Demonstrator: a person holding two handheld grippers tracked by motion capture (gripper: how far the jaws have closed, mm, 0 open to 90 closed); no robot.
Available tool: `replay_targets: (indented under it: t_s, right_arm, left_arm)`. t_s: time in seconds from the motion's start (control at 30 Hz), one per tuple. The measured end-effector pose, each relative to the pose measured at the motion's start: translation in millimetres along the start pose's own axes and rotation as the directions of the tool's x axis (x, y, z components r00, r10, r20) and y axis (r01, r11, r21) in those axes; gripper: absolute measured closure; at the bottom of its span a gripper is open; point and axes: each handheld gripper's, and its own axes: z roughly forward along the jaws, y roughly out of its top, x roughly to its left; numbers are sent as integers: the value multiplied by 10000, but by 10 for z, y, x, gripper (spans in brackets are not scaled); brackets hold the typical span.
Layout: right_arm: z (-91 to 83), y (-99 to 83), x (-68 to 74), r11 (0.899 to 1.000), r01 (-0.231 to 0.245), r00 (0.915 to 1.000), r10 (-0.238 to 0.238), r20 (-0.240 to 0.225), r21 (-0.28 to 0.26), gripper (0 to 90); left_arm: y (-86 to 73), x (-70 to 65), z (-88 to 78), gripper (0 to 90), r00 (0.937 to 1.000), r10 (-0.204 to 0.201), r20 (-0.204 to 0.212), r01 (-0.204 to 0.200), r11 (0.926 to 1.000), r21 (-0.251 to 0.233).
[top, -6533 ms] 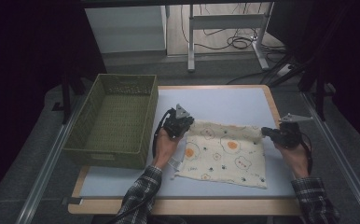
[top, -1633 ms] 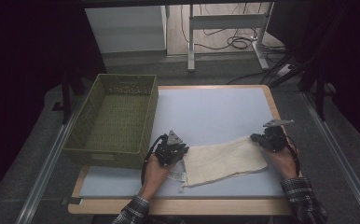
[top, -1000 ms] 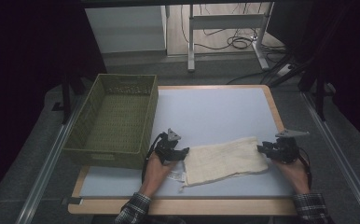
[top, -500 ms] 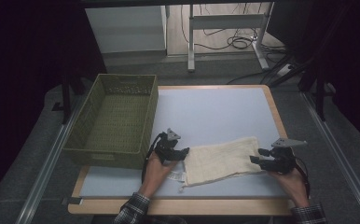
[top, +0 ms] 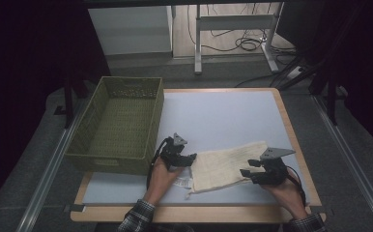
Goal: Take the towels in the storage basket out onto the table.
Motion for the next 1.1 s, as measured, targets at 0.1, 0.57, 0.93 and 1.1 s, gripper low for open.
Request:
replay_targets:
  t_s: [0.1,0.57,0.93,1.1]
  right_arm:
    - [84,41,100,9998,161,9995,-159,-277,88,446]
    - [529,238,600,9950,902,9783,-807,-1908,421,555]
    - [852,359,1043,9852,1579,9517,-1339,-2763,662,569]
    - [953,367,1180,9780,1950,9481,-1686,-2696,741,568]
  left_arm:
    - [0,0,0,295,10000,-2,5,2,10000,5]
    - [1,7,-3,294,10000,63,22,-63,10000,59]
    - [2,8,-5,294,10000,70,26,-71,9999,81]
    - [0,9,-2,293,10000,60,26,-60,10000,53]
